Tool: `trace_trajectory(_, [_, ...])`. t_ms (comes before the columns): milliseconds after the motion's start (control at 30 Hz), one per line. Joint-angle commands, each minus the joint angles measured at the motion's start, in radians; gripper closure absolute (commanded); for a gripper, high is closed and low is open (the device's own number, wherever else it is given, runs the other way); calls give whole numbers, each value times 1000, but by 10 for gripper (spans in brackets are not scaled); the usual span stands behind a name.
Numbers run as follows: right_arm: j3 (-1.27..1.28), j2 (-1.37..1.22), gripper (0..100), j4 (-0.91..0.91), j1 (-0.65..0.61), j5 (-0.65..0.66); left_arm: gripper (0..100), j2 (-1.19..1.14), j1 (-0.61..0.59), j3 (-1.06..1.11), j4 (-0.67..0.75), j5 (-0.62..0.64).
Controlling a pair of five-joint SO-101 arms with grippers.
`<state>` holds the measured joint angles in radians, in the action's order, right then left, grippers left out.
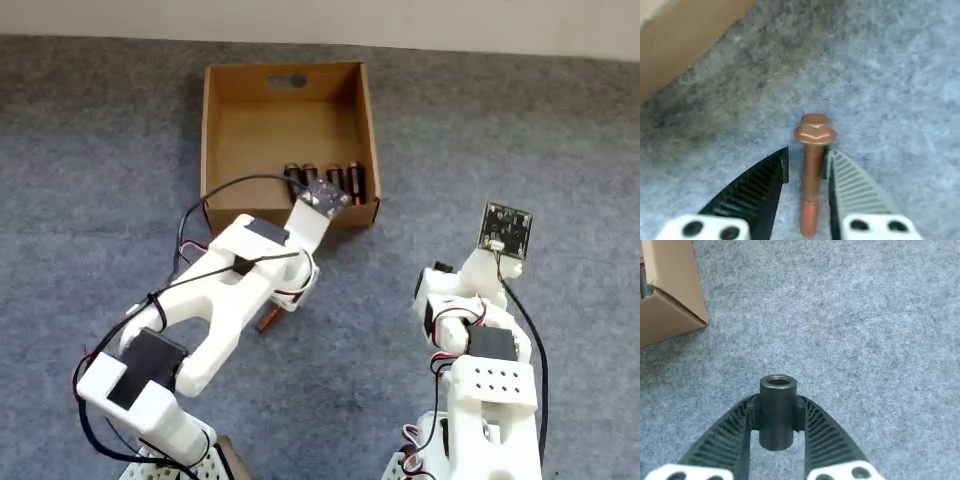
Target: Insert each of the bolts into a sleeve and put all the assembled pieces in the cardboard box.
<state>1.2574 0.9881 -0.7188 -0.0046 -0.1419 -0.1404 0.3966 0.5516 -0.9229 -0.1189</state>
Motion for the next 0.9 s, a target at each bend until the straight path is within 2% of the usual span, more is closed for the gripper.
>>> trace_trajectory(0, [-5, 18, 993, 22, -10, 12, 986, -8, 19, -28, 18, 11])
trace_trajectory(267, [-4, 19, 993, 22, -10, 12, 990, 25, 15, -16, 11, 11])
trace_trajectory(433, [-8, 25, 993, 18, -10, 9, 990, 239, -7, 125, 28, 6])
trace_trajectory(633, [-2, 203, 993, -41, -16, 9, 990, 464, -67, 354, 207, 11])
trace_trajectory(867, [-2, 533, 993, -99, -200, 17, 990, 521, -70, 404, 233, 11])
